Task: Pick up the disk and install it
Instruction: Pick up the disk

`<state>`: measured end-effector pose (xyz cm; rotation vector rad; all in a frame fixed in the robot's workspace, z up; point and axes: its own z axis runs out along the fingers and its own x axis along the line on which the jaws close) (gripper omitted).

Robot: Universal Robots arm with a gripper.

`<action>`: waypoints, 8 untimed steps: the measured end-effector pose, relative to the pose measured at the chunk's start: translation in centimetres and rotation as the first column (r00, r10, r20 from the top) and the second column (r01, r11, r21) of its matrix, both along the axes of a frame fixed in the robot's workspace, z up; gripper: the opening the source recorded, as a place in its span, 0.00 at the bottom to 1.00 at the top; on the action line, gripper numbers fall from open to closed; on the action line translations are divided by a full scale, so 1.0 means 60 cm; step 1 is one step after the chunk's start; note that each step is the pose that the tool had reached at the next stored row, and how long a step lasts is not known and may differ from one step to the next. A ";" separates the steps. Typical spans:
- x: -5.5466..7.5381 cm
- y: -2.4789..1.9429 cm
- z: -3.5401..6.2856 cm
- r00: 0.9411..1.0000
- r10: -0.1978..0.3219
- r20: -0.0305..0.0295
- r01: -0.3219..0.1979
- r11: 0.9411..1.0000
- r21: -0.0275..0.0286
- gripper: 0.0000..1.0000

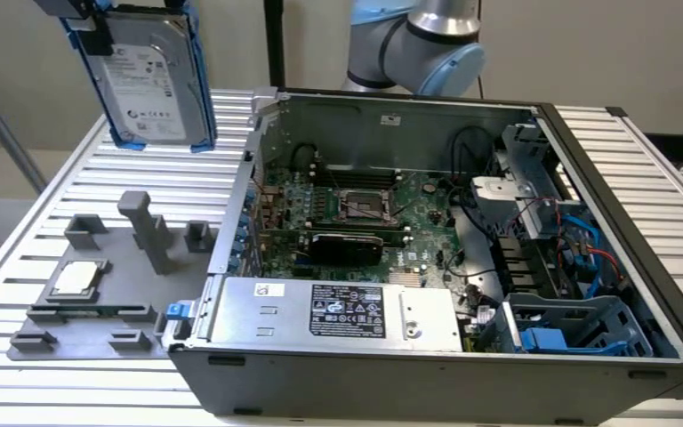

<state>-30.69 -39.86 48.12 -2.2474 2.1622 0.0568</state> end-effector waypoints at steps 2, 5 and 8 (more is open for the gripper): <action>0.015 -0.0048 0.010 1.000 0.000 0.000 0.000 1.000 0.002 0.00; 0.038 -0.0122 0.019 1.000 0.000 0.000 0.000 1.000 0.007 0.00; 0.061 -0.0195 0.022 1.000 0.000 0.000 0.000 1.000 0.015 0.00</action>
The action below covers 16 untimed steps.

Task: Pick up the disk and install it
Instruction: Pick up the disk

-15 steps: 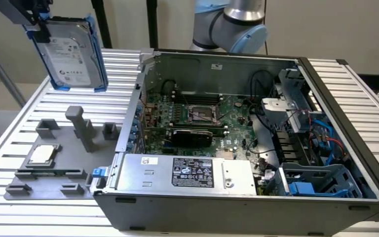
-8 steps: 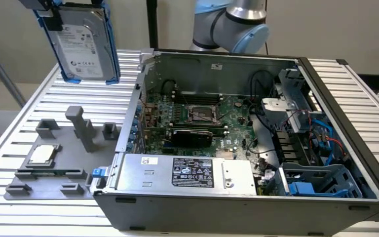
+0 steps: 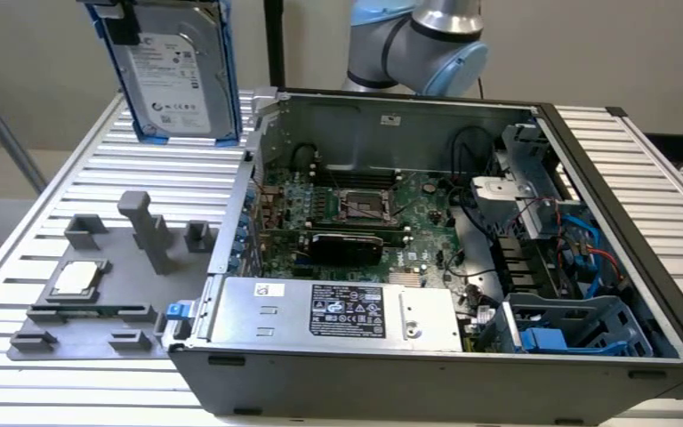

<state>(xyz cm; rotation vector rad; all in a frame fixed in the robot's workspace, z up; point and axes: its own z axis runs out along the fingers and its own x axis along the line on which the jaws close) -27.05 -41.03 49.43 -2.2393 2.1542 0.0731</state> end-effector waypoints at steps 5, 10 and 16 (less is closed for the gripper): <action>0.038 -0.0131 0.001 1.000 0.000 0.000 0.000 1.000 0.011 0.00; 0.073 -0.0270 0.001 1.000 0.000 0.001 0.000 1.000 0.017 0.00; 0.113 -0.0448 0.001 1.000 0.000 0.003 0.000 1.000 0.022 0.00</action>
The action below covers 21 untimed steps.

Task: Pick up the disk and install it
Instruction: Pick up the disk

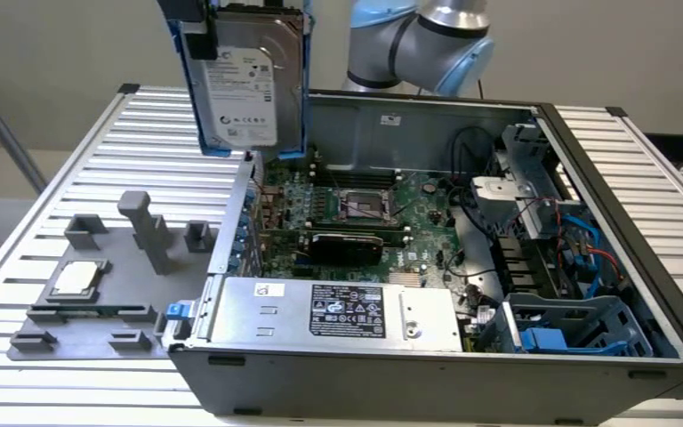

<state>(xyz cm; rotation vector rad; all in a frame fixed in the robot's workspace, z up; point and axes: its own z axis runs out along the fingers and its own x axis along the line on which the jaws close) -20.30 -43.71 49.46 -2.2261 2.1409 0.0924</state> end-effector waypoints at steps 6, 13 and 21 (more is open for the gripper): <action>0.038 -0.0183 0.000 1.000 0.000 0.006 0.000 1.000 0.004 0.00; 0.080 -0.0399 0.000 1.000 0.000 0.016 0.000 1.000 0.008 0.00; 0.126 -0.0650 0.000 1.000 0.000 0.029 0.000 1.000 0.011 0.00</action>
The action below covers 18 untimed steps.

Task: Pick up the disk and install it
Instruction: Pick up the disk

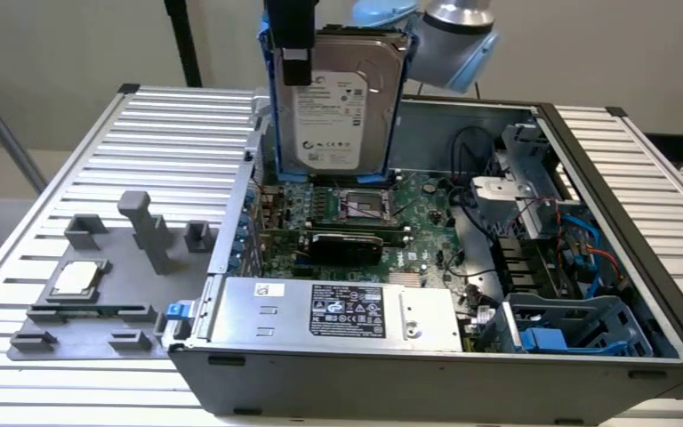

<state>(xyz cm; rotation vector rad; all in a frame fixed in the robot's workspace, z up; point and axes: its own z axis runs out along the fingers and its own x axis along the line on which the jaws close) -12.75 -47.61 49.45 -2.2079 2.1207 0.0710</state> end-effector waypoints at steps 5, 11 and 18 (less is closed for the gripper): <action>0.028 -0.0160 0.000 1.000 0.000 0.007 0.000 1.000 0.001 0.00; 0.061 -0.0356 -0.001 1.000 0.000 0.015 0.000 1.000 0.002 0.00; 0.100 -0.0581 -0.002 1.000 0.000 0.022 0.000 1.000 0.002 0.00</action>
